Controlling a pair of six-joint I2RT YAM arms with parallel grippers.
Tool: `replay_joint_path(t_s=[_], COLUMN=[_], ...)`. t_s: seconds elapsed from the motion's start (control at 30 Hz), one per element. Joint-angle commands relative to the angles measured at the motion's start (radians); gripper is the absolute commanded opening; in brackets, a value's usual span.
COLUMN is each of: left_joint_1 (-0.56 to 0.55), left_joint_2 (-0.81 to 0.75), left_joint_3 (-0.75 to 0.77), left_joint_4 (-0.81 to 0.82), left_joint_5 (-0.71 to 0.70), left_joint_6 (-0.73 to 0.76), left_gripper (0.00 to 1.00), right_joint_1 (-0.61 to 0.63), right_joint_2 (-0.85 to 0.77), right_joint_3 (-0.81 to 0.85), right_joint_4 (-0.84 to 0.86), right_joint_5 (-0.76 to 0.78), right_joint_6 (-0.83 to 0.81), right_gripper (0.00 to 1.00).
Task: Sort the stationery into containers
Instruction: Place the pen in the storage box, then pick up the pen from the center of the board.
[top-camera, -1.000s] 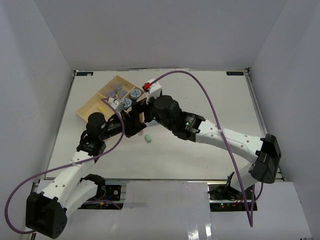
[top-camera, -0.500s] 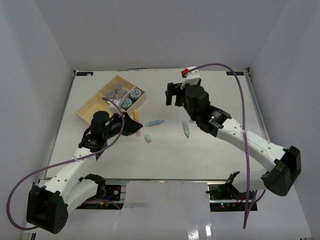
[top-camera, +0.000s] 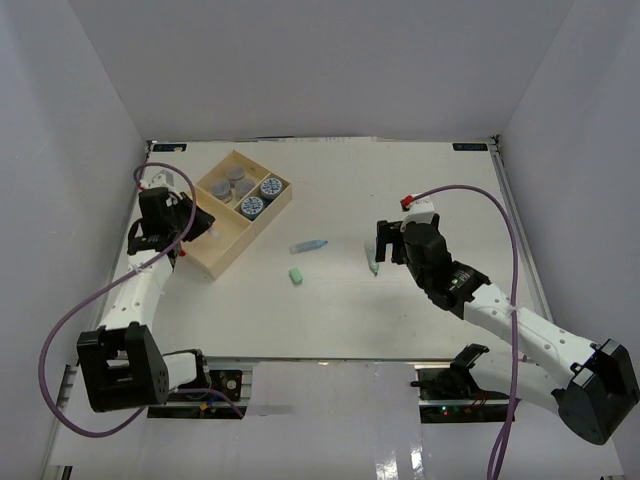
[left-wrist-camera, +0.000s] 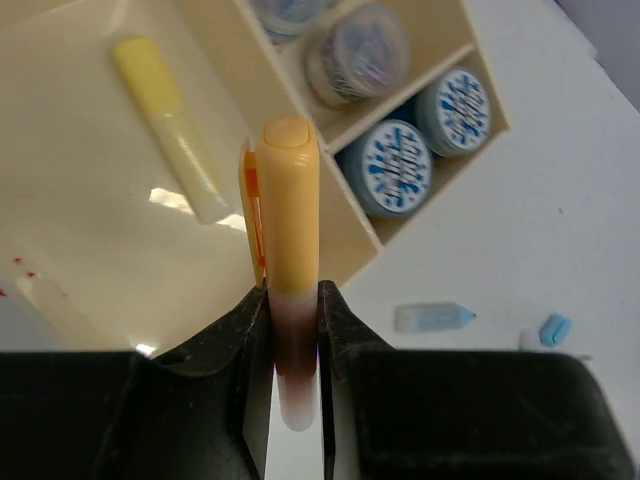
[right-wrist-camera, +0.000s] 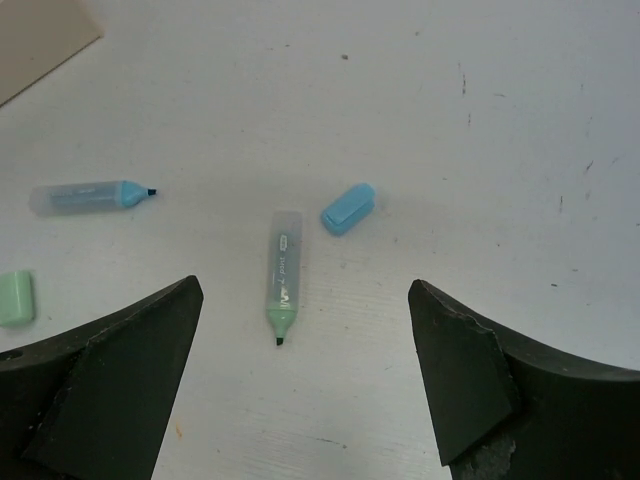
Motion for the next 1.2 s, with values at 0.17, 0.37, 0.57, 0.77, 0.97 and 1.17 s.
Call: replay_joint_path(t_s=[0.17, 0.37, 0.57, 0.77, 0.97, 1.17], left_joint_1=[0.154, 0.159, 0.159, 0.159, 0.059, -0.216], left_joint_2=[0.239, 0.369, 0.337, 0.267, 0.141, 0.093], left_joint_3=[0.116, 0.166, 0.153, 0.141, 0.155, 0.225], left_joint_4=[-0.019, -0.003, 0.017, 0.018, 0.044, 0.012], left_joint_5=[0.000, -0.001, 0.008, 0.015, 0.187, 0.247], left_joint_6=[-0.018, -0.024, -0.016, 0.017, 0.226, 0.496], left_gripper=[0.20, 0.34, 0.61, 0.82, 0.86, 0.92], right_joint_1=[-0.014, -0.015, -0.015, -0.015, -0.017, -0.015], right_joint_2=[-0.024, 0.014, 0.069, 0.114, 0.100, 0.031], right_joint_3=[-0.044, -0.041, -0.025, -0.008, -0.021, -0.047], right_joint_4=[0.025, -0.025, -0.064, -0.081, -0.085, -0.081], right_joint_5=[-0.066, -0.086, -0.129, -0.150, -0.170, -0.228], right_joint_6=[0.028, 0.026, 0.024, 0.041, 0.043, 0.038], right_gripper=[0.90, 0.91, 0.93, 0.94, 0.95, 0.95])
